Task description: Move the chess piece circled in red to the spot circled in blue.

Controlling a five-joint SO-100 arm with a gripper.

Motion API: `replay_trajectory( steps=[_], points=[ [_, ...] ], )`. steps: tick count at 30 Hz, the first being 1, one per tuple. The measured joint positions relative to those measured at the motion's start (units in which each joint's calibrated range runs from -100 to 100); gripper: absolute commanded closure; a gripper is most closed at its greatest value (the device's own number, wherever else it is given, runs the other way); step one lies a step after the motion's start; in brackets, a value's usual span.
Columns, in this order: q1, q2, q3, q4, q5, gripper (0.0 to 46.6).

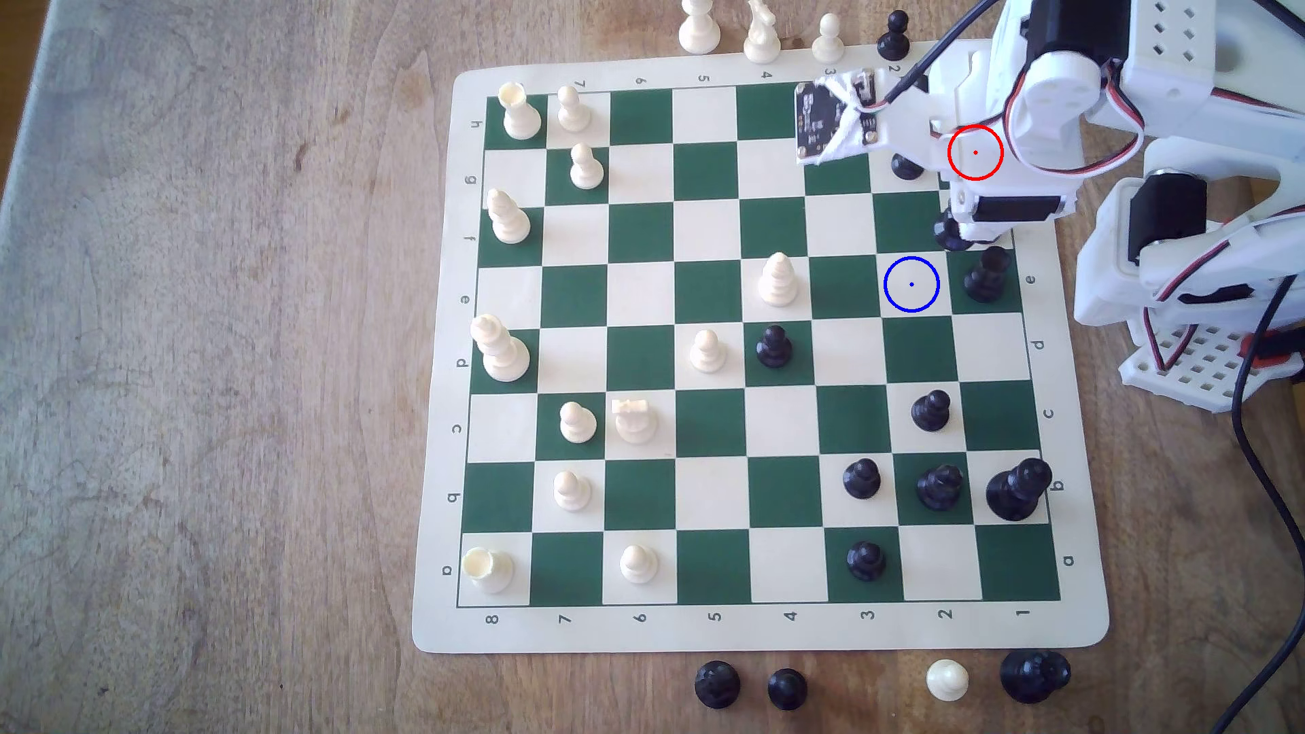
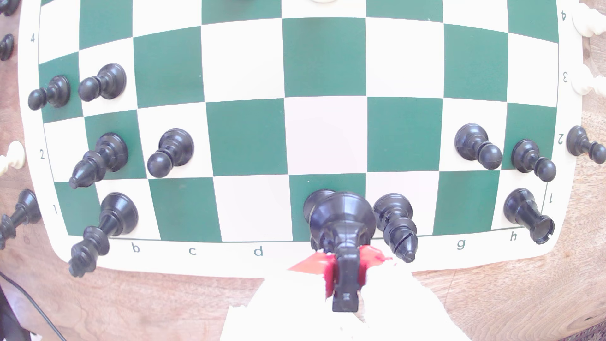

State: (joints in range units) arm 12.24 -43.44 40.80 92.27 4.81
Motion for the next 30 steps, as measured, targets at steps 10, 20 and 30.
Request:
replay_trajectory(
  steps=[10,20,30],
  points=[
    [-1.25,10.05,4.16,-9.48,-5.18,46.4],
    [-2.73,10.72,11.03,-17.69,-8.06,46.4],
    [-3.54,11.23,14.46,-22.39,-9.28,46.4]
  ],
)
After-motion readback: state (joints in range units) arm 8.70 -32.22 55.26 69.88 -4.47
